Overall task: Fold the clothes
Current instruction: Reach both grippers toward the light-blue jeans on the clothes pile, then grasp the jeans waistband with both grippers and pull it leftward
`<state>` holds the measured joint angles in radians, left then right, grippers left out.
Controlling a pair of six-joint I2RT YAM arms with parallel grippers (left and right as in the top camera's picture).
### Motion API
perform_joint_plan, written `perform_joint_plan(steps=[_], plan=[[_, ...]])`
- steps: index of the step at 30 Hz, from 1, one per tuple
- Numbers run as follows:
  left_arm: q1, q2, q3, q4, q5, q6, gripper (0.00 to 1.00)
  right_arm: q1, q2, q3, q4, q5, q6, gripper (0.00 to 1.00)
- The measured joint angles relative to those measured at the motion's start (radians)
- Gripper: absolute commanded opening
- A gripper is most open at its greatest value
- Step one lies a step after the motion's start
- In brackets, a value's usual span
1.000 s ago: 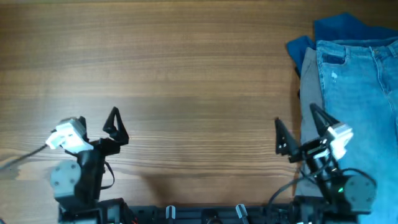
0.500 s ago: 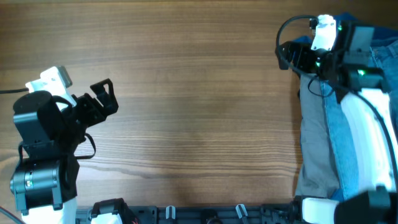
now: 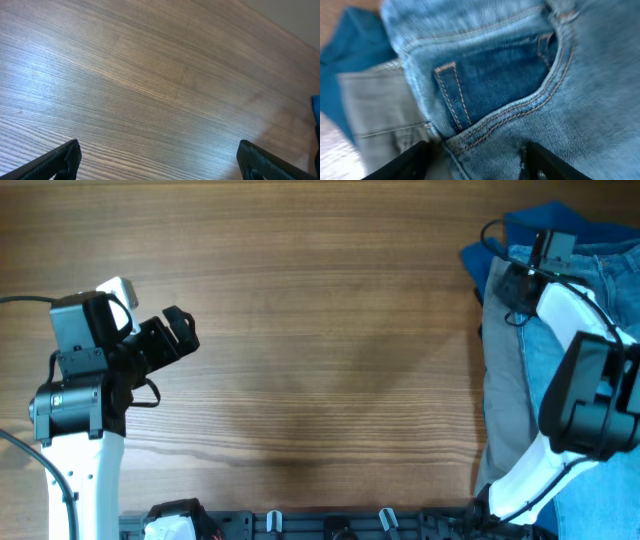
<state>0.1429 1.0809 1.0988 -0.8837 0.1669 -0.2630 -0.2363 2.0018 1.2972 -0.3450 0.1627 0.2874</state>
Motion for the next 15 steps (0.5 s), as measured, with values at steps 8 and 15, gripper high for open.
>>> perform_joint_plan(steps=[8,15], plan=[[0.000,0.000,0.000,0.039,-0.002,0.068,1.00,-0.014,-0.082,0.001,0.014,0.041,-0.060,0.04],[0.000,-0.077,0.000,0.098,-0.004,0.079,1.00,-0.045,-0.542,0.002,0.098,-0.316,-0.276,0.04]])
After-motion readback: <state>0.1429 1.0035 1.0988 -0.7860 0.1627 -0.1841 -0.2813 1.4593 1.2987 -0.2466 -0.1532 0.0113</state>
